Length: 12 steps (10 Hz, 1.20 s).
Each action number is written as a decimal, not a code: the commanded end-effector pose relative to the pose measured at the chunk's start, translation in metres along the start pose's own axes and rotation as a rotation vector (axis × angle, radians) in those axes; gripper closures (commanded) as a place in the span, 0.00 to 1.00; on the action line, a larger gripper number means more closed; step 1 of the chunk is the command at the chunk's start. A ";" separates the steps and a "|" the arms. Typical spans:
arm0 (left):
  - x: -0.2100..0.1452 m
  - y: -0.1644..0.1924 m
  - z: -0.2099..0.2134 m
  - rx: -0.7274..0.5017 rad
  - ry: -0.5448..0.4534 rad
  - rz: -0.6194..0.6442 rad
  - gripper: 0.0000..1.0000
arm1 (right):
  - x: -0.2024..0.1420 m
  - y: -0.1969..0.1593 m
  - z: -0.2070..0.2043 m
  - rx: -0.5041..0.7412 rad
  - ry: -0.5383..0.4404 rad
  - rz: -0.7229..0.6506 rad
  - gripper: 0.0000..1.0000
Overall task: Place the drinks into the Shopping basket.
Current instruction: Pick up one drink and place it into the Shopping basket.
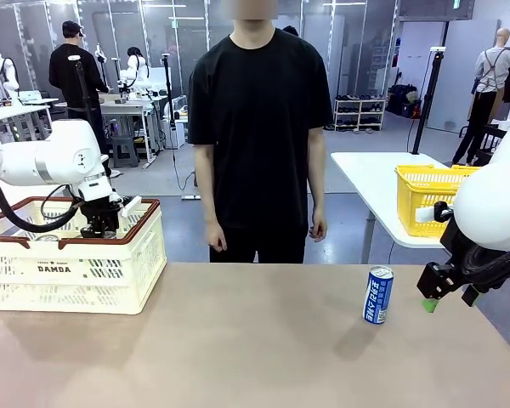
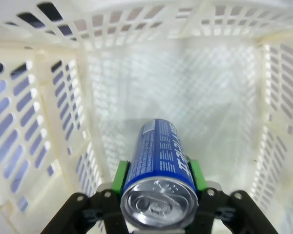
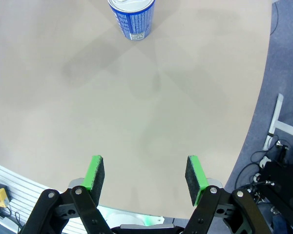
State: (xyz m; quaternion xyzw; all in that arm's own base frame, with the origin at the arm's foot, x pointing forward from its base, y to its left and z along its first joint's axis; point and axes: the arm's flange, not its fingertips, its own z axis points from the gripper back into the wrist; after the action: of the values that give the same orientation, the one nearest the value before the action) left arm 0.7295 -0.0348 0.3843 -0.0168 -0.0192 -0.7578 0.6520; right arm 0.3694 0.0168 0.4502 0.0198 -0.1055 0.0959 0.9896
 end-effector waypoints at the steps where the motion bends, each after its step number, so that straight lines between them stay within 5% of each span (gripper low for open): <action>1: -0.003 0.007 -0.004 -0.059 0.049 -0.004 0.42 | -0.001 -0.001 0.000 0.002 -0.001 -0.001 0.16; 7: 0.003 0.008 -0.013 -0.036 -0.028 -0.004 0.42 | -0.001 -0.001 0.000 0.002 -0.001 -0.001 0.16; 12: 0.002 0.001 0.000 0.001 -0.060 0.007 0.00 | -0.001 -0.001 0.000 0.002 -0.001 -0.001 0.16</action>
State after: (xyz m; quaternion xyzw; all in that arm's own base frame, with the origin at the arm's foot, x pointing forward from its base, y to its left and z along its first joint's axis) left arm 0.7322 -0.0396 0.3787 -0.0356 -0.0201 -0.7567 0.6525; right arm 0.3694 0.0168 0.4502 0.0198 -0.1056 0.0959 0.9896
